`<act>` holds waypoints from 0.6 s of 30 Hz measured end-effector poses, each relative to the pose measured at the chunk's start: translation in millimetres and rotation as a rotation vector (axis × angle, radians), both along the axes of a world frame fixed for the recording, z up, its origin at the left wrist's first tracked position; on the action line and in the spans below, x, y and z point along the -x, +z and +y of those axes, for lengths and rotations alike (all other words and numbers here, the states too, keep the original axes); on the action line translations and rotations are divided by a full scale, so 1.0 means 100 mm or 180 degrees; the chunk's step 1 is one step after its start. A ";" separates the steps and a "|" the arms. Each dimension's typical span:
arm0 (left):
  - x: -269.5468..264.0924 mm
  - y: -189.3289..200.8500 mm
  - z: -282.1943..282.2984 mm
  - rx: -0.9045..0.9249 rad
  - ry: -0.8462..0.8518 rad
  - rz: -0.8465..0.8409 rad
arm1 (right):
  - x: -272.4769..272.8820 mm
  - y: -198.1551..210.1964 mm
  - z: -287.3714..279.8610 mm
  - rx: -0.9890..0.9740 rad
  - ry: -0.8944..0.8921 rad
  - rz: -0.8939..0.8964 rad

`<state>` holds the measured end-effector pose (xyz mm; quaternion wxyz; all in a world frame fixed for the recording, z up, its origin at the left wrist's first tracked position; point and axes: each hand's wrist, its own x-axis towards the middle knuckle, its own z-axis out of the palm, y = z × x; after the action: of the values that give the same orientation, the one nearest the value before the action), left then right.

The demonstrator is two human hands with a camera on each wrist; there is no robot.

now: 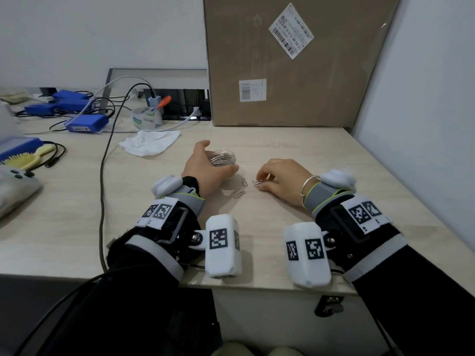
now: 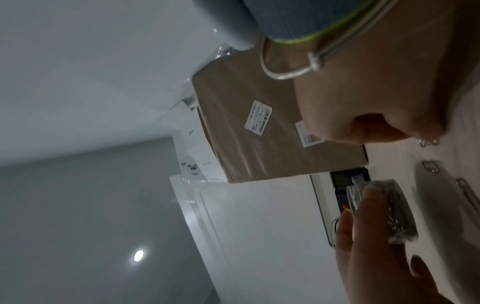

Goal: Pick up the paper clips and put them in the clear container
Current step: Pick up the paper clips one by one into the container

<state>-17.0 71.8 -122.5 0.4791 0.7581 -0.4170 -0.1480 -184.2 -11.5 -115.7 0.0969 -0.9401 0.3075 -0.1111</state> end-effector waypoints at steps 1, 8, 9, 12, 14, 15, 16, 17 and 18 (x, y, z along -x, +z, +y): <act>0.00 0.00 0.00 -0.0009 -0.0010 -0.0003 | -0.02 0.03 0.01 0.0137 -0.0026 0.0216; 0.03 0.01 0.00 -0.0044 -0.0092 0.0017 | -0.16 0.12 0.09 0.0967 0.0088 0.1110; 0.03 0.00 0.00 -0.0043 -0.0099 0.0013 | -0.18 0.11 0.09 0.1064 0.0085 0.1161; 0.03 -0.01 -0.01 -0.0051 -0.0124 0.0014 | -0.22 0.09 0.07 0.1185 0.0049 0.1185; 0.03 -0.01 -0.01 -0.0057 -0.0132 0.0005 | -0.23 0.08 0.06 0.1127 0.0037 0.1128; 0.03 -0.01 -0.01 -0.0054 -0.0144 -0.0010 | -0.22 0.07 0.05 0.1068 0.0037 0.1085; 0.03 -0.01 -0.01 -0.0060 -0.0162 -0.0028 | -0.21 0.07 0.04 0.0992 0.0034 0.1033; 0.03 -0.02 -0.02 -0.0068 -0.0181 -0.0049 | -0.20 0.07 0.04 0.0910 0.0023 0.0948; 0.03 -0.02 -0.02 -0.0079 -0.0197 -0.0067 | -0.18 0.06 0.03 0.0818 0.0004 0.0807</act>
<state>-19.6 69.8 -124.5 0.4605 0.7522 -0.4435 -0.1598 -166.0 -8.3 -109.6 -0.0636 -0.9514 0.2999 -0.0300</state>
